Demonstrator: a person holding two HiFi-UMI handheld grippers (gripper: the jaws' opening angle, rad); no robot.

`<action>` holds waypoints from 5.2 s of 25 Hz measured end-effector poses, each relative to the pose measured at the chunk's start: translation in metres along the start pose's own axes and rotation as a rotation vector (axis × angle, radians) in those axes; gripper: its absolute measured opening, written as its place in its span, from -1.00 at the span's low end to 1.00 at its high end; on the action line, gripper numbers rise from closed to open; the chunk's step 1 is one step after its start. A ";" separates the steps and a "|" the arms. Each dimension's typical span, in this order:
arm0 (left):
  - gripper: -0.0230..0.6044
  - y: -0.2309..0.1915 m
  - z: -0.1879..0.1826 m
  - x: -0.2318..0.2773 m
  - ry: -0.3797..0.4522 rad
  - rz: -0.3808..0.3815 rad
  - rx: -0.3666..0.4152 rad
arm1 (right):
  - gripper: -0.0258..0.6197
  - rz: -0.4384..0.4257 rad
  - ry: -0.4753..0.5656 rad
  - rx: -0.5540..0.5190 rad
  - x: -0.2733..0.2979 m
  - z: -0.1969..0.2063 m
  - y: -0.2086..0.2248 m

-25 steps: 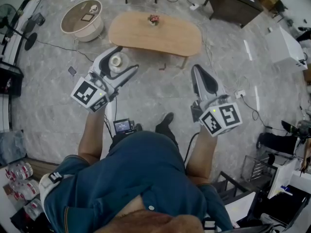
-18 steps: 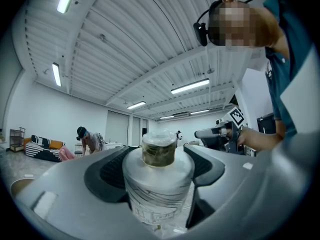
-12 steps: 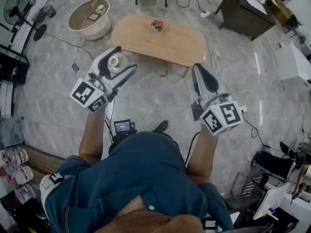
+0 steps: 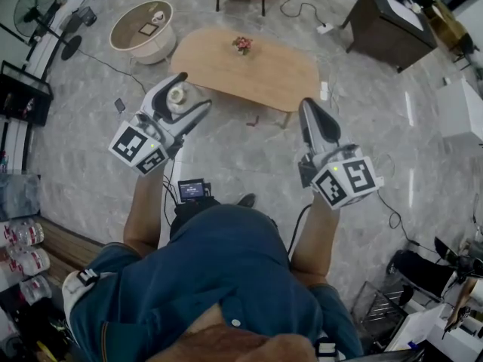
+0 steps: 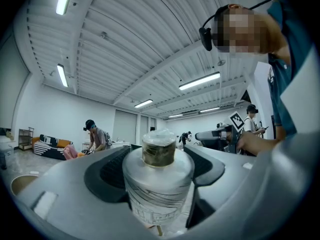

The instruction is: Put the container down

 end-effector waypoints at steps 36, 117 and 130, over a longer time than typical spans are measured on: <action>0.14 -0.132 0.018 0.244 0.021 0.401 -0.086 | -0.89 0.398 -0.041 -0.015 0.087 -0.026 0.142; 0.14 -0.318 0.444 0.522 -0.462 0.069 -0.352 | -0.89 0.240 -0.482 0.385 0.268 0.202 0.469; 0.14 -0.310 0.572 0.544 -0.648 0.093 -0.380 | -0.89 0.279 -0.553 0.465 0.254 0.253 0.487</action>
Point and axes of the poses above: the fingertips, and each gripper's own axes: x forward along the fingers, y to its right, z out of its underside, the point moved 5 cm from there along -x, backward along the fingers, and after that the axes turned 2 degrees about -x, right-handed, at the moved point
